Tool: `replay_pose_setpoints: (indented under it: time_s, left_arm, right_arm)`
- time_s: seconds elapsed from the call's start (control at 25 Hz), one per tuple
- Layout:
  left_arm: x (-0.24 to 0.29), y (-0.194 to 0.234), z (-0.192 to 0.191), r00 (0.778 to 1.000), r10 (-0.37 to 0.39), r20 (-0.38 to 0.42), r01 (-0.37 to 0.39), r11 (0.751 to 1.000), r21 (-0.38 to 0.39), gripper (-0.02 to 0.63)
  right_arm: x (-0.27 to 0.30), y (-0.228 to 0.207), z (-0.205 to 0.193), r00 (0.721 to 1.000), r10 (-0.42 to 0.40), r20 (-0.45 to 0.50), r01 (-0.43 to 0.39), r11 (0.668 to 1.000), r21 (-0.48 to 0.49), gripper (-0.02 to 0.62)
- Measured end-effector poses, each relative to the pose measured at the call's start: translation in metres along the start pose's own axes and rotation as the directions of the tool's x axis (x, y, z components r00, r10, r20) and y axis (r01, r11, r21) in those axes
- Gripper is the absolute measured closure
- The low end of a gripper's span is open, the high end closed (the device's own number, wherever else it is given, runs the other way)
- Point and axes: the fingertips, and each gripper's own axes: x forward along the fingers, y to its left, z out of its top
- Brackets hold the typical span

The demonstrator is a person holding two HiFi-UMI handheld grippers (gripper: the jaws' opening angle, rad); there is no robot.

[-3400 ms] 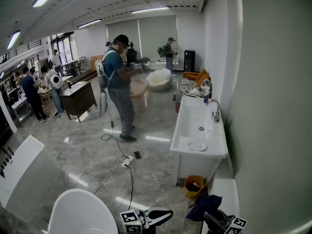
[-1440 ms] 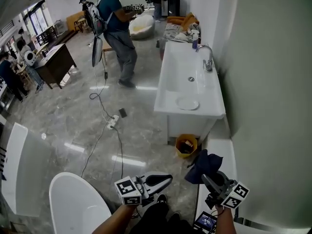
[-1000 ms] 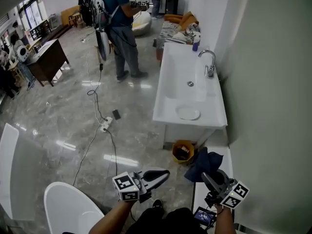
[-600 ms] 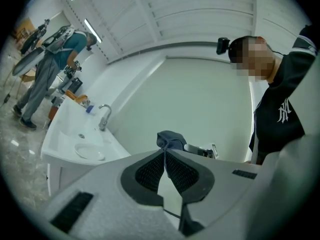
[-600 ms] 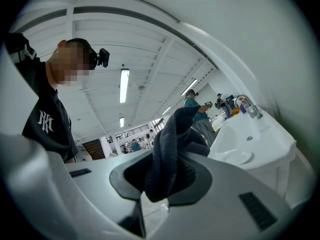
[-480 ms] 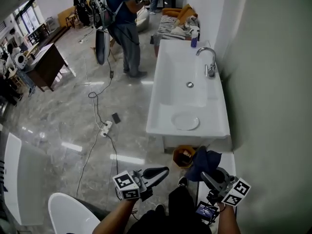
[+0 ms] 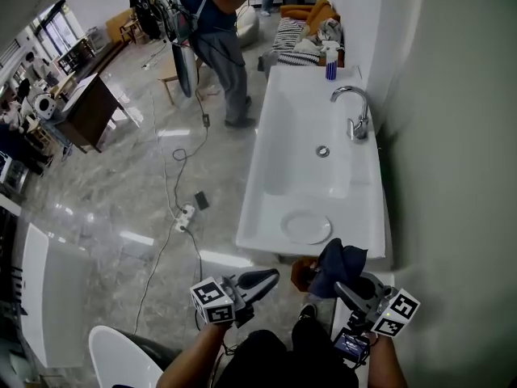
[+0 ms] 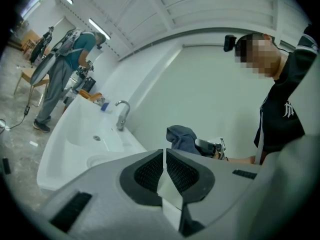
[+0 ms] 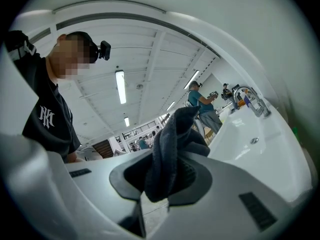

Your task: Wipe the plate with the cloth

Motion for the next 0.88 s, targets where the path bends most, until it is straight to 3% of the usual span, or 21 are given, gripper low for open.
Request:
replay_pose_setpoints:
  time_s: [0.2,0.44,0.56,0.76,0.88]
  left_arm:
    - [0.018,0.05,-0.001,0.997,0.044,-0.064,-0.046,0.999,-0.025,0.597]
    - [0.037,0.141,-0.018,0.981,0.077,-0.178,-0.091,0.993,-0.074,0.574]
    - [0.042,0.18,-0.03,0.962,0.07,-0.263,-0.101,0.989,-0.107,0.494]
    - [0.055,0.229,-0.046,0.937,0.05,-0.346,-0.123,0.974,-0.191,0.491]
    - [0.066,0.247,-0.055,0.905,0.044,-0.423,-0.146,0.966,-0.213,0.483]
  right_arm:
    - [0.017,-0.035,0.002,1.0,-0.012,-0.021,0.012,1.0,0.022,0.528]
    - [0.049,-0.09,0.009,0.994,-0.101,-0.039,0.101,0.995,0.009,0.528]
    - [0.072,-0.106,0.02,0.988,-0.149,-0.05,0.149,0.989,0.003,0.528]
    - [0.099,-0.135,0.033,0.973,-0.219,-0.08,0.217,0.976,-0.023,0.528]
    - [0.108,-0.15,0.041,0.963,-0.258,-0.074,0.257,0.966,-0.021,0.528]
